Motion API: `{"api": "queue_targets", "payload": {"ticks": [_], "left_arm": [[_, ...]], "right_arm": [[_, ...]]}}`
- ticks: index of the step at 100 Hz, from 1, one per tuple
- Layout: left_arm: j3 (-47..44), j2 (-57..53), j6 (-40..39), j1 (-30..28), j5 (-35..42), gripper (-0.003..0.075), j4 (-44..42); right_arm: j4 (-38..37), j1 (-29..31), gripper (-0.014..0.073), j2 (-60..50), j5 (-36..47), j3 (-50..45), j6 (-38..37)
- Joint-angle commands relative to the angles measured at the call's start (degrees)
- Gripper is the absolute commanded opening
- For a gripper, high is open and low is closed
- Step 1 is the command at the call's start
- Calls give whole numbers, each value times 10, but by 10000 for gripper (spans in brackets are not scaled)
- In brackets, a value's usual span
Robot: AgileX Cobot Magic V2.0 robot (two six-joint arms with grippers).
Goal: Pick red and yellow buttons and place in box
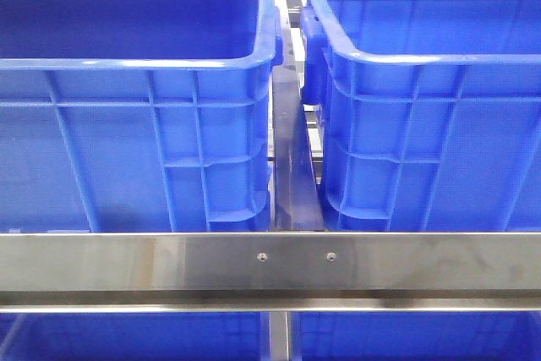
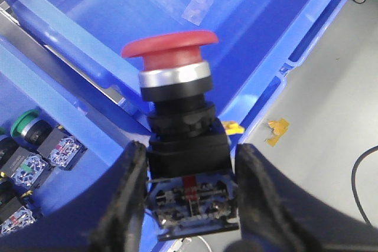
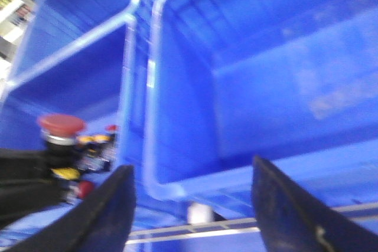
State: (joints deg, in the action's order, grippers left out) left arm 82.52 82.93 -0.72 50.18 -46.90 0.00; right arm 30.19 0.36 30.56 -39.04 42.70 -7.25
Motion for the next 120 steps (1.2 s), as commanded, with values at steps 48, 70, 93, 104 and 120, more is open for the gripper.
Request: {"api": "queue_targets", "payload": {"ticks": [48,70,93,104,120], "left_arm": [[19,-19,-1,4,37,-19,0],[19,-19,-1,4,37,-19,0],[19,-19,-1,4,37,-19,0],[19,-19,-1,4,37,-19,0],[19,-19,-1,4,37,-19,0]], "right_arm": [[606,1,497,240,-61,22,490],[657,-34,497,331,-94,35,543],[657,-93,497,395,-94,81,550],[657,-113,497,410,-95,94,550],[658,-121,465,419,-98,99,552]]}}
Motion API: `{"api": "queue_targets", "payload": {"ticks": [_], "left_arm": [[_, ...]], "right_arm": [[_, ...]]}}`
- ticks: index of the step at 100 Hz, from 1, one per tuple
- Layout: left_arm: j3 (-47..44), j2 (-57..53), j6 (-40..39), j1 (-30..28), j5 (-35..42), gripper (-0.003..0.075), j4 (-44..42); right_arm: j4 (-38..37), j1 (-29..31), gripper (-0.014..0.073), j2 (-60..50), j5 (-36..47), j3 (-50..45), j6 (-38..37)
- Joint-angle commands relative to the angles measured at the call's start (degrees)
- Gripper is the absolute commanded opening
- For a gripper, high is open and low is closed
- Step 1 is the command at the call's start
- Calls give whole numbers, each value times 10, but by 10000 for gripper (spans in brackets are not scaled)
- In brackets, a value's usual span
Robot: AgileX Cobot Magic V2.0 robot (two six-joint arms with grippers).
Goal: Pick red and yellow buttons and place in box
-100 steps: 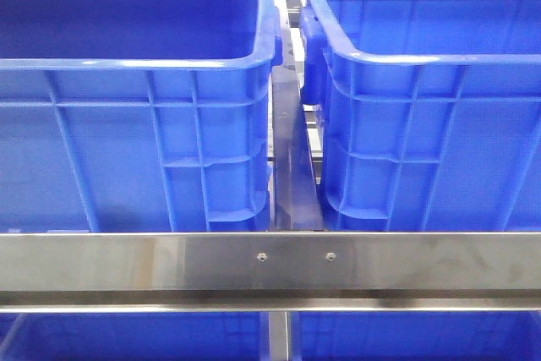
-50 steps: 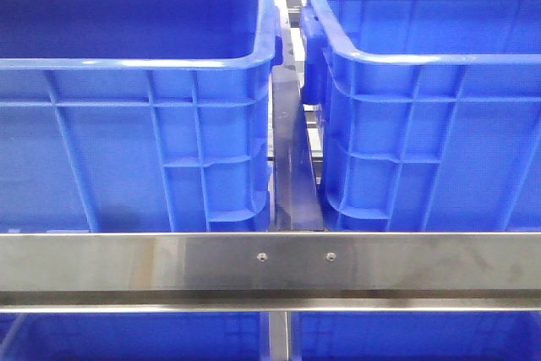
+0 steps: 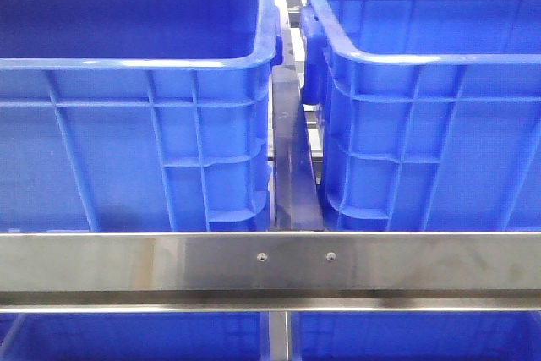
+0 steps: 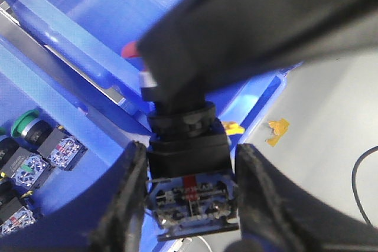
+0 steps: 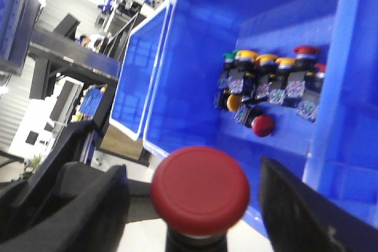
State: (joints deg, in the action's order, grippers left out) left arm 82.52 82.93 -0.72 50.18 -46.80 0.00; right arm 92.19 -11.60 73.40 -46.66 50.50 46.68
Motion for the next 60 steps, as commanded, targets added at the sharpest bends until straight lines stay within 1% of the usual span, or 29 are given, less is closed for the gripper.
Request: {"api": "queue_targets", "payload": {"ticks": [1,5,15,20,24,29,36,41,43,48,53,60], "left_arm": [[19,-19,-1,4,36,-19,0],[19,-19,-1,4,36,-19,0],[19,-19,-1,4,36,-19,0],[19,-19,-1,4,36,-18,0],[19,-19,-1,4,36,-14,0],[19,-19,-1,4,36,13,0],[19,-19,-1,4,36,102,0],[19,-19,-1,4,36,204,0],[19,-19,-1,4,36,233,0],[19,-19,-1,4,36,347,0],[19,-19,-1,4,36,430,0],[19,-19,-1,4,36,498,-3]], "right_arm": [[38,-2,451,-9,-22,21,12],[38,-2,412,-9,-22,21,12],[38,-2,258,-9,-22,21,12],[38,-2,199,-9,-22,21,12],[38,-2,167,-9,-22,21,13],[38,-2,154,-9,-22,21,13],[38,-2,153,-9,-22,21,14],[38,-2,153,-9,-22,21,18],[37,-2,153,-9,-22,21,19],[37,-2,153,-9,-22,21,22],[37,-2,153,-9,-20,21,24],[37,-1,153,-9,-15,21,27]]}}
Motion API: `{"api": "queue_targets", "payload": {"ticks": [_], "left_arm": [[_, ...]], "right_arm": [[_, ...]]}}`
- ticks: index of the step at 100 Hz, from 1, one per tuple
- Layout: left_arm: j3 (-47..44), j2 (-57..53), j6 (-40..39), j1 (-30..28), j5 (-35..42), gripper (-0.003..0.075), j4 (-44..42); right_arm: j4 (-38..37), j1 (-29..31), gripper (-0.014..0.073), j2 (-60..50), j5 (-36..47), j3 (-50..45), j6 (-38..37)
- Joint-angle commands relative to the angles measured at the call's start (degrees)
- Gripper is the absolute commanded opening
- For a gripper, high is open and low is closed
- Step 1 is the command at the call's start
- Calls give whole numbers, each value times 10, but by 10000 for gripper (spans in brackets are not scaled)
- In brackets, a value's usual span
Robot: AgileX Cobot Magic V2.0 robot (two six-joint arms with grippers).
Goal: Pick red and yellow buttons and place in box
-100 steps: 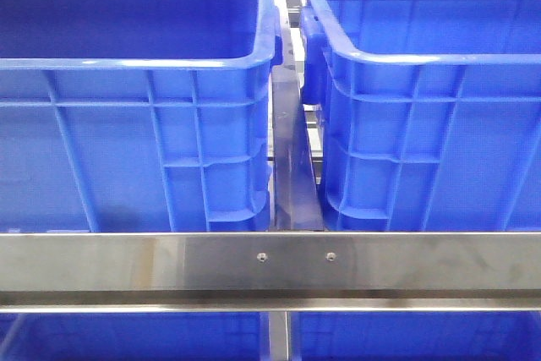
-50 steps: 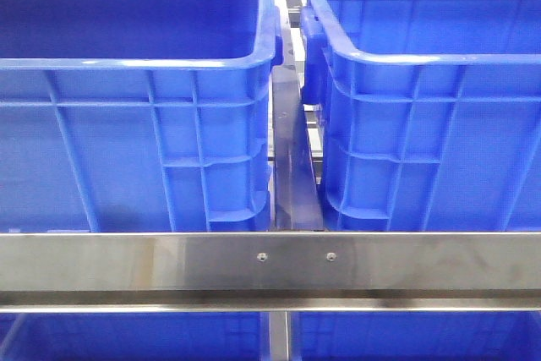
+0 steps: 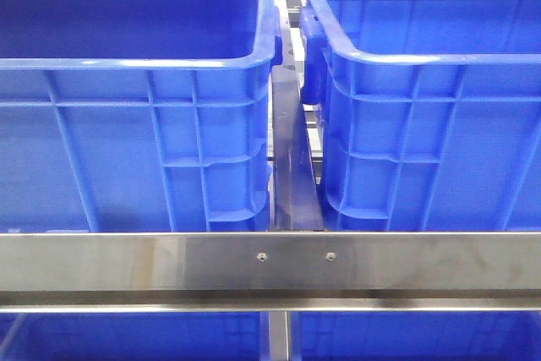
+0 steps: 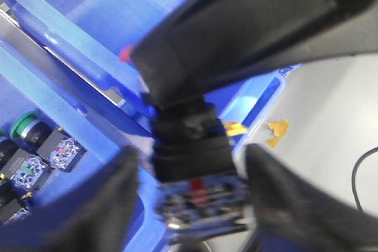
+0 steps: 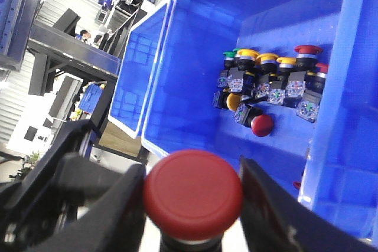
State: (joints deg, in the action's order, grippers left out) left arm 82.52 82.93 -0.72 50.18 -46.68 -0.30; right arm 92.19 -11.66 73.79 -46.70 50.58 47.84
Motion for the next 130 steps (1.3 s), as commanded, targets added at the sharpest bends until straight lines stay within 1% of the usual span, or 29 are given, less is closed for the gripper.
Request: {"api": "queue_targets", "payload": {"ticks": [1,22,37,49,64,76,89,111,130], "left_arm": [[19,-19,-1,4,35,502,0],[19,-22,-6,-1,35,509,-1],[19,-31,-19,-20,35,509,-9],[19,-41,-21,-56,35,505,-9],[17,-56,-30,-127,30,492,-9],[-12,-83,-32,-189,40,492,-9],[-78,-129,-36,-262,68,492,-9],[-209,-238,-51,-372,133,492,-7],[-292,-331,-51,-430,161,492,12]], "right_arm": [[37,0,153,-13,-14,20,17],[37,13,153,-13,19,21,41],[37,59,153,-14,24,21,44],[37,100,153,-16,7,21,54],[37,141,153,-17,-15,21,61],[33,161,153,-17,-19,21,64],[33,169,153,-17,-14,21,79],[33,169,153,-17,20,21,108],[33,169,153,-17,64,21,139]]}}
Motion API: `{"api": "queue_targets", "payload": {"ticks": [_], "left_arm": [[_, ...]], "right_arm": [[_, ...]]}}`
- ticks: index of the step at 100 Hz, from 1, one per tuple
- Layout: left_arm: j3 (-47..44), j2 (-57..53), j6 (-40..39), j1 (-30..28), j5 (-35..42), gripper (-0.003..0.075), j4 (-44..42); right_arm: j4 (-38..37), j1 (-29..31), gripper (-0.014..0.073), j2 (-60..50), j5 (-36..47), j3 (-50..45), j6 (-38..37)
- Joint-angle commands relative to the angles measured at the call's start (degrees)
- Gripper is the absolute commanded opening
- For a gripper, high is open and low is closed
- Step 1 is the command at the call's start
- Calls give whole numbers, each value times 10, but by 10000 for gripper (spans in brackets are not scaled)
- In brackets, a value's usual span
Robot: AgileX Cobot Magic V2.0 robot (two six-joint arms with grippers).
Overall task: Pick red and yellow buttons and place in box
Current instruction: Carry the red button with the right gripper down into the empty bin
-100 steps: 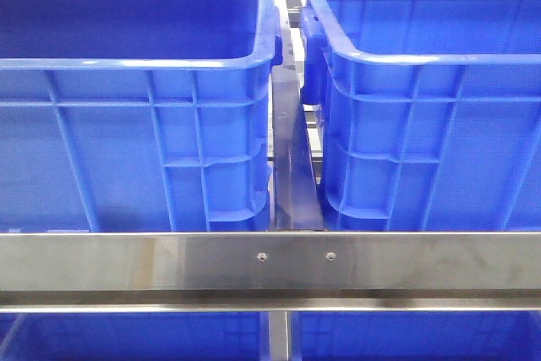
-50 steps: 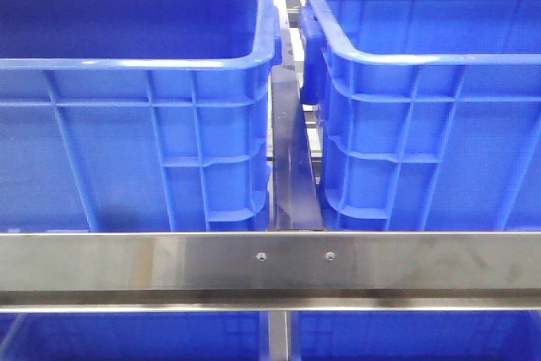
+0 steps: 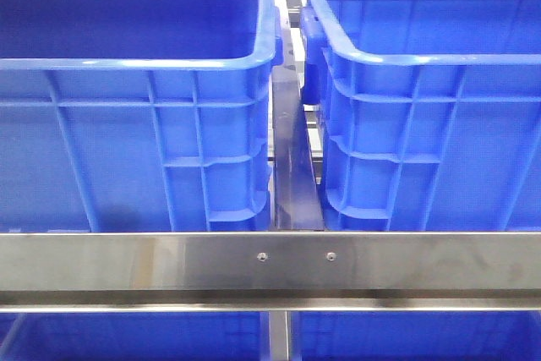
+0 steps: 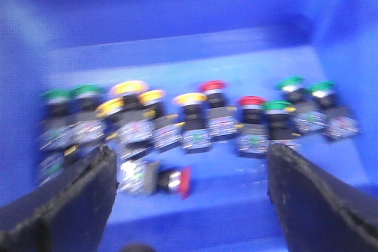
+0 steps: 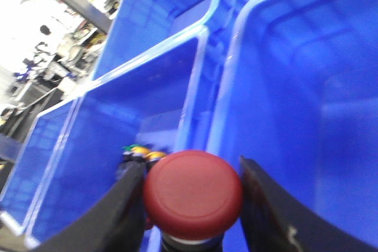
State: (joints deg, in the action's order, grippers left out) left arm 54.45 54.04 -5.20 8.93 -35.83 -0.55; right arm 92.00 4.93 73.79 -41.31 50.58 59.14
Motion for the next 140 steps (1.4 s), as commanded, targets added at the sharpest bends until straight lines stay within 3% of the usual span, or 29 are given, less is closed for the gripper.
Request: {"api": "queue_targets", "payload": {"ticks": [1,14,25,42,57,89,140], "left_arm": [[-17,-45,-6,-19,52,492,14],[-55,-106,-6,-37,57,492,14],[-79,-145,-6,-38,66,457,12],[-94,-175,-6,-38,70,227,6],[-95,-176,-6,-38,73,-18,6],[-95,-176,-6,-38,77,-19,6],[-95,-176,-6,-38,77,-19,6]], "right_arm": [[34,3,153,-17,12,21,28],[38,3,153,-16,58,22,67],[62,-1,153,-13,124,22,142],[180,-1,153,9,176,22,330],[180,-1,153,56,161,45,421],[180,-1,153,184,148,137,520],[180,-1,153,344,125,267,539]]}}
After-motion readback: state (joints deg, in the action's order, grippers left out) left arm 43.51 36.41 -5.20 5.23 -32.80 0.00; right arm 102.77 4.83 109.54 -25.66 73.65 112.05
